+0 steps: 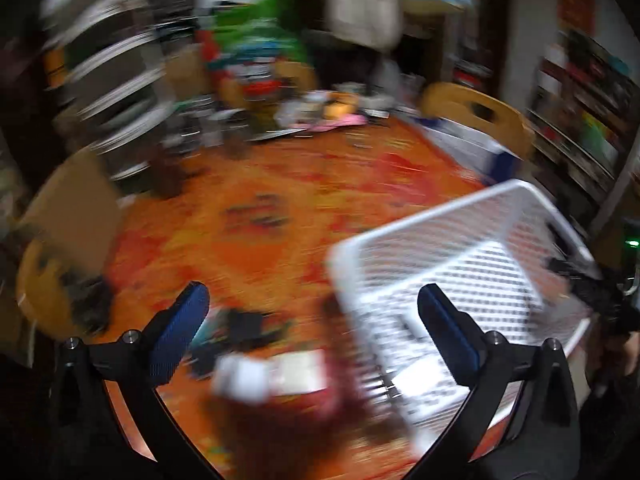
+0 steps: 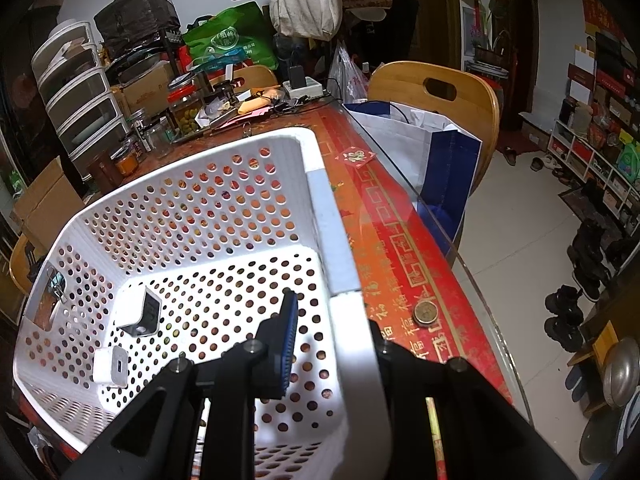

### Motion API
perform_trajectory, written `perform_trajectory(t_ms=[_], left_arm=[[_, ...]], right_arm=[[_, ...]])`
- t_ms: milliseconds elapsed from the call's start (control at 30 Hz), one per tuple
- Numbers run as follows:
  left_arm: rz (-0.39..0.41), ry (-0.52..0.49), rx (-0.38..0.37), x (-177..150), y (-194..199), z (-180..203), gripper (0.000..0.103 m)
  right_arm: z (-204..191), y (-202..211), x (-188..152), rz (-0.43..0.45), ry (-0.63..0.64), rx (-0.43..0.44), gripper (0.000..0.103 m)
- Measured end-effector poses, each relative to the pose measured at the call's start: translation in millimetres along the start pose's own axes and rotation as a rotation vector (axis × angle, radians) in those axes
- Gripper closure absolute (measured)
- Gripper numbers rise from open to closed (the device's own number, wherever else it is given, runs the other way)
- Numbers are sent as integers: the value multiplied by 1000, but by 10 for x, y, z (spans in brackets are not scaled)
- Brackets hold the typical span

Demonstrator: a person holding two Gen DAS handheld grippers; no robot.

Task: Organize rigid objects
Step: 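Move the left tool back to the remaining white cubes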

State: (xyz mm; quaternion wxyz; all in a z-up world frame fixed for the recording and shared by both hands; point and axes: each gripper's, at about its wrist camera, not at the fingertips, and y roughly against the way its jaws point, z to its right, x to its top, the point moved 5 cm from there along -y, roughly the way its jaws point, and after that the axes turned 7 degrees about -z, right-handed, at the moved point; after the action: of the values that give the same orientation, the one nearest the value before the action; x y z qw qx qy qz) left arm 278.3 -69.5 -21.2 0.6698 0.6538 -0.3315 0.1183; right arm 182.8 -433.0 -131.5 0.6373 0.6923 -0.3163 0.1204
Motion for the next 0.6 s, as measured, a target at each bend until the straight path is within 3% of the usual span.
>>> perform_trajectory(t_ms=[100, 167, 267, 367, 600], left_arm=[[-40, 137, 5, -361, -174, -584, 0], [-122, 180, 0, -627, -485, -805, 0], [-214, 194, 27, -1006, -852, -914, 1], [-256, 195, -5, -1205, -1104, -864, 1], [-253, 215, -27, -1340, -1308, -859, 2]], right_arm=[[0, 1, -1, 4, -4, -3, 84], [5, 4, -3, 6, -6, -4, 84], [10, 3, -9, 4, -6, -9, 84], [8, 4, -12, 1, -5, -19, 84], [12, 5, -21, -2, -6, -31, 84]])
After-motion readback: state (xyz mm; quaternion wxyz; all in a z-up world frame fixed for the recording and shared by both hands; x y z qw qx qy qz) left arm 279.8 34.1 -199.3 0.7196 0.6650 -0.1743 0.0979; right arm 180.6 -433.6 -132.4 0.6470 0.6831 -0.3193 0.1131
